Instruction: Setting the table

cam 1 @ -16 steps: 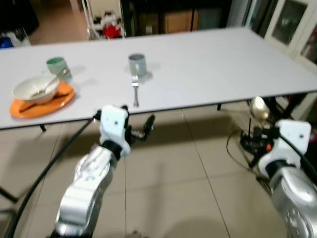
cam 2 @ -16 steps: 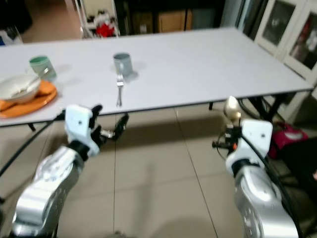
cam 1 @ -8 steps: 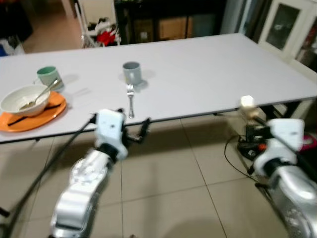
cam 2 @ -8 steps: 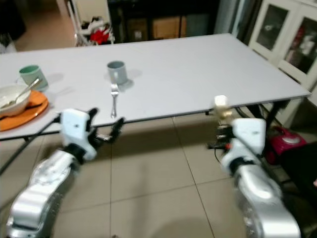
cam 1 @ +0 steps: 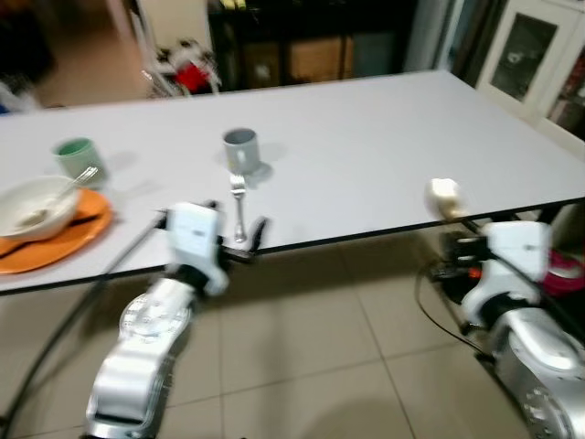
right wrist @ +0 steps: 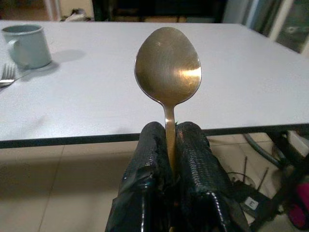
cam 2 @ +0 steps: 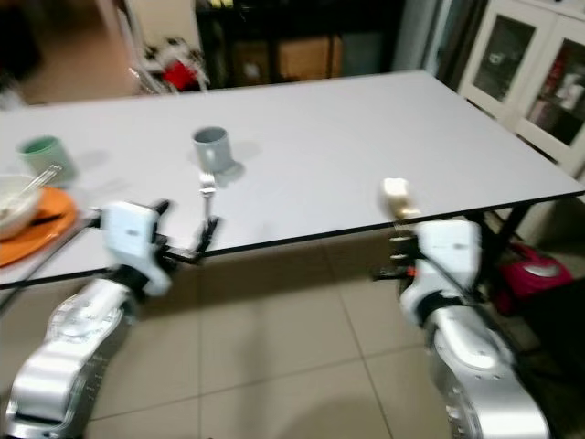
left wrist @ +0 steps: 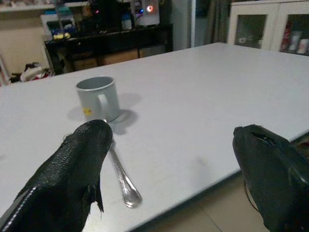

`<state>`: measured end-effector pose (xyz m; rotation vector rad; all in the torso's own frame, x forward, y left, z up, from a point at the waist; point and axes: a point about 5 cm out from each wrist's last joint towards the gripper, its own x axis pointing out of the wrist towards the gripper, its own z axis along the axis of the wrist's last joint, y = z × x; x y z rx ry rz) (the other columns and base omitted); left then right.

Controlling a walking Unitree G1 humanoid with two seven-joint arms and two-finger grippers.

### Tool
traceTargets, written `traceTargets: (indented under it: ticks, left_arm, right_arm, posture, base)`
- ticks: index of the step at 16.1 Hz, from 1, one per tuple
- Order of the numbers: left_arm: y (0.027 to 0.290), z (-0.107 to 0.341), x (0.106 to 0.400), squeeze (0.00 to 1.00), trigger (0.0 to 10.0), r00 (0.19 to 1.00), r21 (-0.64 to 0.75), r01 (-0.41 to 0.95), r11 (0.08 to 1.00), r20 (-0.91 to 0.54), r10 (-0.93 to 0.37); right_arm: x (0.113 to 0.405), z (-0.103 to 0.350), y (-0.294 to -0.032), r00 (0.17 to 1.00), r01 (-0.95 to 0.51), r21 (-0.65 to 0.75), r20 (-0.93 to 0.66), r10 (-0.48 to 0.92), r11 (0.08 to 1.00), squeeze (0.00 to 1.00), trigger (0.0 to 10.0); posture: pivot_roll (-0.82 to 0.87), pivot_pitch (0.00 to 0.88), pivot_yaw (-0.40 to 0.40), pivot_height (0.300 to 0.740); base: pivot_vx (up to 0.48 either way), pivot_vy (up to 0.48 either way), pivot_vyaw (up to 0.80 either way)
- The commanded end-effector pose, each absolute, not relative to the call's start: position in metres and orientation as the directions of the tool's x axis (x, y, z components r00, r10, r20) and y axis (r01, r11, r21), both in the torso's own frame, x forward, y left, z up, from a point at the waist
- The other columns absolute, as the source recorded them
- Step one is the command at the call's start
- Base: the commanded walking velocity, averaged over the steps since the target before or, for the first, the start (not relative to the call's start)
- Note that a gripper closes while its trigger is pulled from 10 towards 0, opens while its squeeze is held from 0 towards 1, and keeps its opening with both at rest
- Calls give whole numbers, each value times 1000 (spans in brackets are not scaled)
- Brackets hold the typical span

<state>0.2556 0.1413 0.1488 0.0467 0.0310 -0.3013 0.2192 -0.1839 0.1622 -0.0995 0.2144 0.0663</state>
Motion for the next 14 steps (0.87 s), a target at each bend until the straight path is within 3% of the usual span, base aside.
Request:
traceTargets:
  ticks: [1, 14]
  left_arm:
    - [133, 151, 256, 0, 10000, 946, 37, 323, 946, -26, -322]
    - [138, 153, 256, 0, 10000, 956, 50, 295, 954, -22, -294]
  right_arm:
    - [220, 163, -191, 977, -60, -121, -210, 33, 991, 0, 10000]
    - [250, 166, -216, 944, -237, -233, -285, 167, 943, 0, 10000]
  posture:
    - [7, 0, 54, 740]
    - [40, 0, 31, 740]
  base:
    - [349, 0, 0]
    - [336, 0, 0]
